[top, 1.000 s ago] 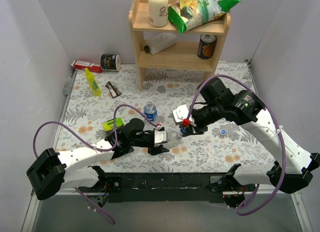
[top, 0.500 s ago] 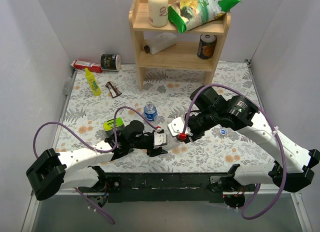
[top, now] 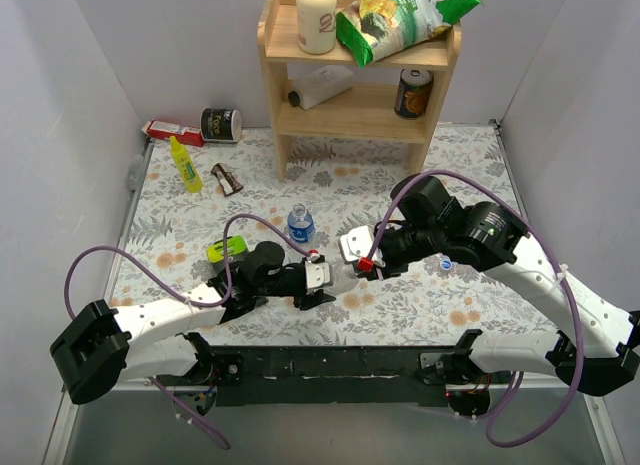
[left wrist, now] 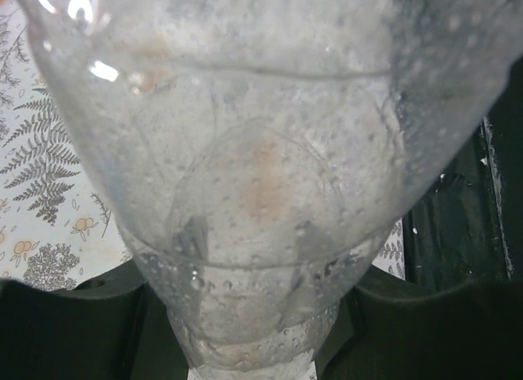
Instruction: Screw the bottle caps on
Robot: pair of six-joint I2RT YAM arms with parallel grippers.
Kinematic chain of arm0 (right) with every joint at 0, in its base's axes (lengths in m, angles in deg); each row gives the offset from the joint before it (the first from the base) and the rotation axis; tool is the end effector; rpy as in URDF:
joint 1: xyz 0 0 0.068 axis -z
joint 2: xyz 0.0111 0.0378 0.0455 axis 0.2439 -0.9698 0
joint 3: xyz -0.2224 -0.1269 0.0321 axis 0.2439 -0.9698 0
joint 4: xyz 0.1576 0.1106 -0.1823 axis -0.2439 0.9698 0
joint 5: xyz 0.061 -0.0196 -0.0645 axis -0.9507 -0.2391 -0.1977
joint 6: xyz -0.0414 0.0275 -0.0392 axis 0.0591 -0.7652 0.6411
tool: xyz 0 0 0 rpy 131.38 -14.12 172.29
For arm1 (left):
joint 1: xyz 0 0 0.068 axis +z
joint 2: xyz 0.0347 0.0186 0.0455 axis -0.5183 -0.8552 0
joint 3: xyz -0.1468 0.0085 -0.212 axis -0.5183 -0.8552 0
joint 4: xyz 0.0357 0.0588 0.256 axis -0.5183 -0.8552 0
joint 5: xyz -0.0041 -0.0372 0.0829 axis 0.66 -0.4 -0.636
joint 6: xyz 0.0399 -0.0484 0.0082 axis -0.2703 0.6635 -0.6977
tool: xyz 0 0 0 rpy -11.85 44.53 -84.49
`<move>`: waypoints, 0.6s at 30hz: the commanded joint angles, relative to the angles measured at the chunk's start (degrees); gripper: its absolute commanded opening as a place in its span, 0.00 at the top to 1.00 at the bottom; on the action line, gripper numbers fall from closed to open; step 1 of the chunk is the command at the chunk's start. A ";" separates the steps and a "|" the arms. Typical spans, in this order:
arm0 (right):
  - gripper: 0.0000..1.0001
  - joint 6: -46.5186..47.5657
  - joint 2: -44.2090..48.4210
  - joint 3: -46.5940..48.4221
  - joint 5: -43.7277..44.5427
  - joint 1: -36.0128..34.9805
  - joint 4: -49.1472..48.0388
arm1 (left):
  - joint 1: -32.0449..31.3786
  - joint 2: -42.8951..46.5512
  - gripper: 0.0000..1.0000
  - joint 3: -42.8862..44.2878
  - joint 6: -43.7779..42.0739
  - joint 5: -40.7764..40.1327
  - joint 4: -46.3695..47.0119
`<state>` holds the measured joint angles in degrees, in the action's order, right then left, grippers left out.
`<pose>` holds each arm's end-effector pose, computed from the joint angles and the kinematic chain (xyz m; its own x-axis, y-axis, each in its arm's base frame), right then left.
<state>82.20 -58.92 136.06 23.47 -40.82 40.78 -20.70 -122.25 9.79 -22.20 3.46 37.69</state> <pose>0.1121 0.1964 0.3969 0.4384 -0.5546 -0.7073 -0.8983 -0.2454 -0.3644 0.1376 -0.2136 0.1908 -0.5232 0.2522 -0.8141 0.8445 0.2815 -0.4555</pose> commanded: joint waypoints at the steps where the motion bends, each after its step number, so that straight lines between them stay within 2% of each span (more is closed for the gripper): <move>1: 0.82 -3.03 0.25 -1.03 -1.55 0.80 1.19 | 0.33 3.21 1.00 0.46 -0.29 -0.54 6.62; 12: 0.82 -3.03 0.16 -4.02 -3.93 1.06 1.10 | 0.33 4.09 1.00 -0.59 -1.61 -5.37 12.59; 18: 0.82 1.45 2.10 -7.01 3.01 1.06 -4.34 | 0.33 4.00 1.00 0.55 0.84 -5.11 13.74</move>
<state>81.41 -57.35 131.86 22.44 -39.57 35.36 -20.64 -121.27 7.69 -23.29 -2.27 41.05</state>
